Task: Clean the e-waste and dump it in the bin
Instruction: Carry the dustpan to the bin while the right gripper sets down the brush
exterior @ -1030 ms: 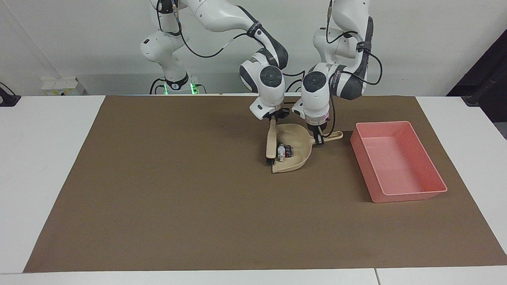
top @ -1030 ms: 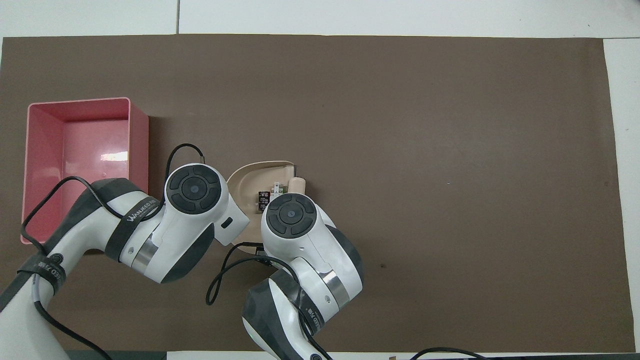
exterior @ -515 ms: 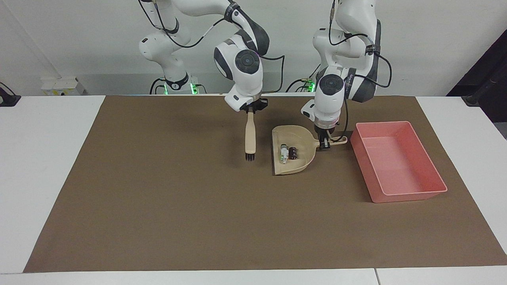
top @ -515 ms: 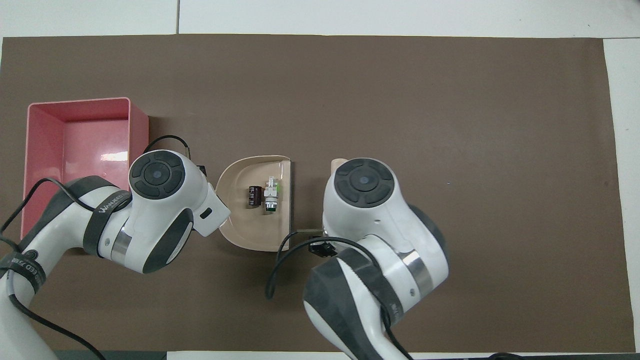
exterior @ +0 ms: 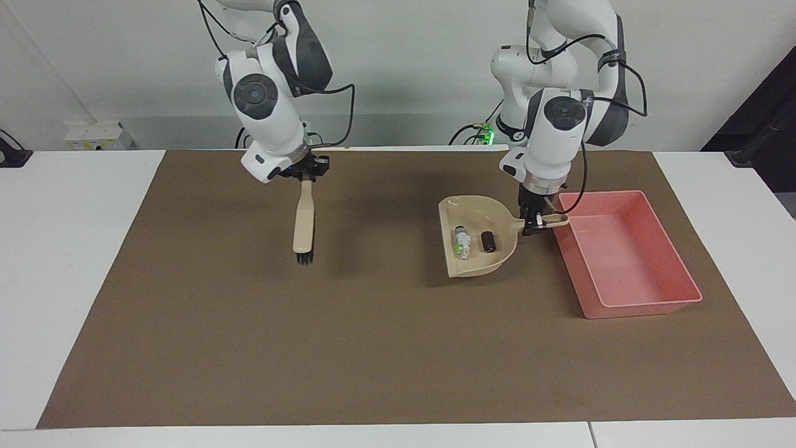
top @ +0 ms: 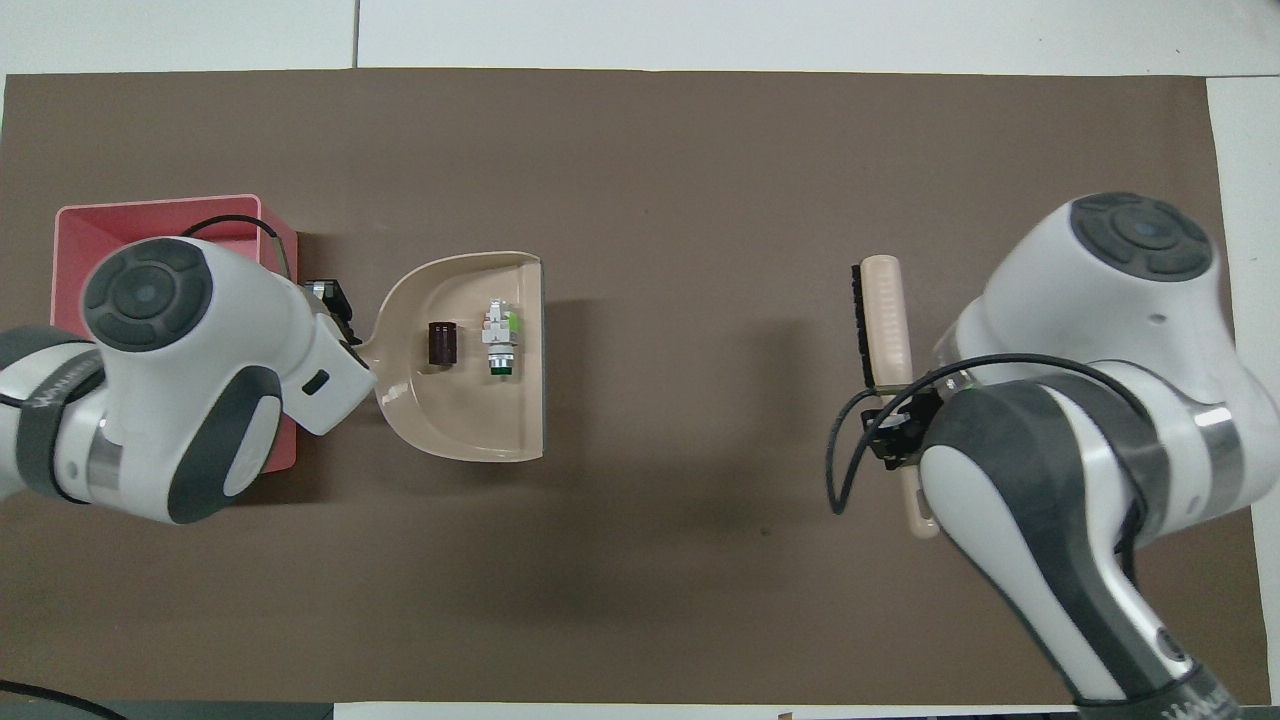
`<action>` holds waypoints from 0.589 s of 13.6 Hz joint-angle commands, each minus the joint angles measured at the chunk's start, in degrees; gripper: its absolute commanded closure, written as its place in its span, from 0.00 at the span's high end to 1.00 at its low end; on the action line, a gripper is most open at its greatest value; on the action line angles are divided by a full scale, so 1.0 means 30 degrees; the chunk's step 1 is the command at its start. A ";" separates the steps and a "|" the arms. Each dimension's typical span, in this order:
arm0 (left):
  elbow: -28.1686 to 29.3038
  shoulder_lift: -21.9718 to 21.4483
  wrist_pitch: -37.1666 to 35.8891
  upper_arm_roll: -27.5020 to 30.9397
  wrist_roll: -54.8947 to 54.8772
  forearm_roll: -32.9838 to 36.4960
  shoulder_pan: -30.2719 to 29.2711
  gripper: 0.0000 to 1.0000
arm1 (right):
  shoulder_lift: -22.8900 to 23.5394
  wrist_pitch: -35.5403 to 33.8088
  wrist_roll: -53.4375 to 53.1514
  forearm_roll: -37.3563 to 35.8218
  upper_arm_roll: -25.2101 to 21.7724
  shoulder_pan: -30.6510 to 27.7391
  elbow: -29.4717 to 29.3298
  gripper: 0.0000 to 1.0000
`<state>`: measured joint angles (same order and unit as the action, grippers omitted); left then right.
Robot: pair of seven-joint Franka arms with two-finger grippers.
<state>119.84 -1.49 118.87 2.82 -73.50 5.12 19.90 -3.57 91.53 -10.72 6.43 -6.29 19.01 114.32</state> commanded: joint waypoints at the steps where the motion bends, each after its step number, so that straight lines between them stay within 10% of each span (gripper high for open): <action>1: -0.1039 -0.0498 -0.1128 -0.0003 -0.2764 -0.0971 -0.2287 0.00 | -0.1272 0.0310 0.3792 -0.0443 0.0282 -0.3218 0.1706 0.00; 8: -0.2975 -0.0176 -0.2183 0.0055 -0.7050 -0.1676 -0.8705 0.00 | -0.0425 0.0397 0.8292 -0.2990 0.0311 -0.6659 0.2410 0.00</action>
<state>112.84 -2.57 113.94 3.43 -92.66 1.72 -2.63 -5.55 91.58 13.86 -0.71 -6.39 -1.21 120.00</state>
